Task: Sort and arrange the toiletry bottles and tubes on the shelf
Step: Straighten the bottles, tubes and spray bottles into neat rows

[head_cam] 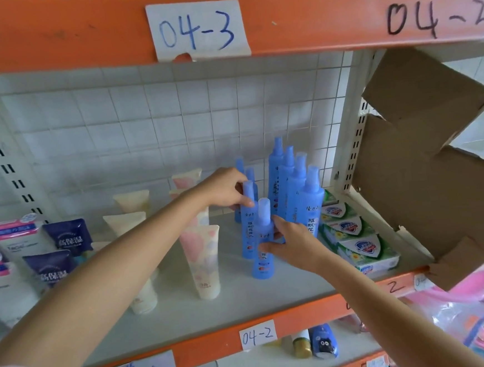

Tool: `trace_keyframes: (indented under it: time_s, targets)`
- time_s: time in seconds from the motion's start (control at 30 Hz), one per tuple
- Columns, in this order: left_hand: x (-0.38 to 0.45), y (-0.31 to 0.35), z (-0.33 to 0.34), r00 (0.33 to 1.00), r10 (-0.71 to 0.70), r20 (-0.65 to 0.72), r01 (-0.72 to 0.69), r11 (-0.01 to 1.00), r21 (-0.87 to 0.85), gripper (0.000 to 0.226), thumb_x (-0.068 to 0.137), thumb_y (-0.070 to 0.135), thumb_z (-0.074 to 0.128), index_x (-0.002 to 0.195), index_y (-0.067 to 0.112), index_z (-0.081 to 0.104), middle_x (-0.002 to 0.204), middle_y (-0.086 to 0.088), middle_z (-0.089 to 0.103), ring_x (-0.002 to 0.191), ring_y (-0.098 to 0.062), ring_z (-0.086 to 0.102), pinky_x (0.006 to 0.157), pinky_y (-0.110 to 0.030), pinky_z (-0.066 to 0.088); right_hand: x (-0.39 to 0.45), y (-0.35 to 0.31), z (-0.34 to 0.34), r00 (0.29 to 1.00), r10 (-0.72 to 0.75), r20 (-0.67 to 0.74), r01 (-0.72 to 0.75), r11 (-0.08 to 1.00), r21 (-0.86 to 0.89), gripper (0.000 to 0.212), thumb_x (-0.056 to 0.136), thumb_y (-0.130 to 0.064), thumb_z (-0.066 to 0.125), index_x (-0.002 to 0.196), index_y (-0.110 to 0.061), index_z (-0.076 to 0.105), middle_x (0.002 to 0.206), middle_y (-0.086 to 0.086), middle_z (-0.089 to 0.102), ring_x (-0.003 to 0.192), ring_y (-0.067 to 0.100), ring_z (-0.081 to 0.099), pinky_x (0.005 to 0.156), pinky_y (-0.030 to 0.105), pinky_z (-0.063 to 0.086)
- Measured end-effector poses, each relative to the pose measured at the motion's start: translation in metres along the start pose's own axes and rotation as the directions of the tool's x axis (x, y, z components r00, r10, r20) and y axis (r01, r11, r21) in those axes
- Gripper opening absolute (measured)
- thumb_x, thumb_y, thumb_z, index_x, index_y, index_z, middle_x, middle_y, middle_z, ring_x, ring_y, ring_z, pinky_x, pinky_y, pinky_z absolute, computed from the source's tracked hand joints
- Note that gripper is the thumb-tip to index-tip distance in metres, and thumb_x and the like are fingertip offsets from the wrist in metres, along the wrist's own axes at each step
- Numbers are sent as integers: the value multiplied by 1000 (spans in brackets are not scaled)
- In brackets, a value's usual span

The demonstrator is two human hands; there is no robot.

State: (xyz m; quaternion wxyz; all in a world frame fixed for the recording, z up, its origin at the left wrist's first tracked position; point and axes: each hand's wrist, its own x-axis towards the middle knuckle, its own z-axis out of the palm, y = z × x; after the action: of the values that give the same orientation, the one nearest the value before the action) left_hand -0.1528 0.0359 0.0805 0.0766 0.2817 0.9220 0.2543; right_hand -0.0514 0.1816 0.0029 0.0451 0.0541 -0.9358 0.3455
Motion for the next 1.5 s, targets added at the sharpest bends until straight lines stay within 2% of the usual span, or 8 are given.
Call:
trace_keyframes:
  time_s: [0.3, 0.4, 0.77, 0.93, 1.13, 1.3, 1.4, 1.5]
  targets:
    - [-3, 4, 5, 997, -54, -61, 52, 998, -36, 27, 75, 7, 73, 60, 15, 53, 60, 4, 60, 56, -8, 61, 50, -11, 48, 8, 0, 2, 1000, -7, 31, 7, 1000, 7, 34, 86, -25, 62, 113, -10, 51, 111, 9, 64, 102, 23, 60, 86, 30, 46]
    - [-2, 2, 6, 996, -76, -49, 75, 997, -18, 9, 75, 3, 69, 71, 5, 62, 72, -6, 66, 65, -11, 60, 47, -5, 42, 10, -4, 4, 997, -49, 66, 49, 999, -5, 35, 86, -26, 63, 114, -9, 50, 108, 11, 64, 101, 25, 60, 87, 33, 47]
    - [1, 6, 3, 996, -82, -28, 83, 996, 34, 12, 75, 12, 73, 81, 4, 66, 76, -4, 68, 69, -12, 62, 46, -3, 40, 7, 1, 2, 989, -124, 81, 125, 992, -10, 34, 86, -26, 63, 111, -8, 50, 108, 8, 63, 101, 23, 59, 87, 29, 46]
    - [2, 6, 2, 997, -75, -8, 75, 996, 41, 23, 77, 13, 71, 62, 18, 54, 61, 7, 59, 57, -4, 56, 44, -4, 37, 9, 3, 0, 990, -122, 65, 122, 992, -7, 35, 86, -27, 63, 113, -8, 49, 109, 6, 63, 102, 19, 59, 85, 24, 44]
    - [2, 6, -20, 997, -65, 41, 68, 994, -81, 30, 77, 28, 74, 97, 5, 68, 91, -6, 73, 84, -16, 70, 83, -29, 55, 5, 10, -1, 990, -111, 89, 103, 991, 91, 33, 83, -22, 68, 110, -12, 53, 112, -1, 66, 105, 11, 62, 91, 21, 47]
    - [16, 11, -33, 991, -85, -100, 64, 978, -198, 39, 86, 43, 58, 91, 5, 63, 85, -3, 69, 76, -14, 69, 75, -29, 56, 2, 16, 6, 990, -102, 100, 97, 994, 54, 34, 83, -21, 67, 114, -15, 53, 113, -5, 66, 104, 6, 62, 92, 20, 48]
    - [29, 10, -27, 972, -68, -225, 49, 995, -90, 28, 85, 37, 63, 93, 10, 60, 89, -2, 66, 68, -8, 63, 74, -29, 55, 4, 21, 18, 994, -55, 97, 50, 997, 51, 35, 78, -28, 70, 108, -15, 56, 106, -3, 68, 98, 8, 64, 88, 24, 51]
    - [39, 10, -21, 982, -68, -174, 69, 998, -1, 36, 78, 34, 72, 103, 10, 61, 97, -3, 63, 73, -13, 61, 77, -30, 53, 4, 27, 32, 998, -5, 56, 4, 1000, 27, 36, 77, -30, 70, 106, -13, 56, 102, 1, 69, 94, 14, 65, 84, 29, 52]
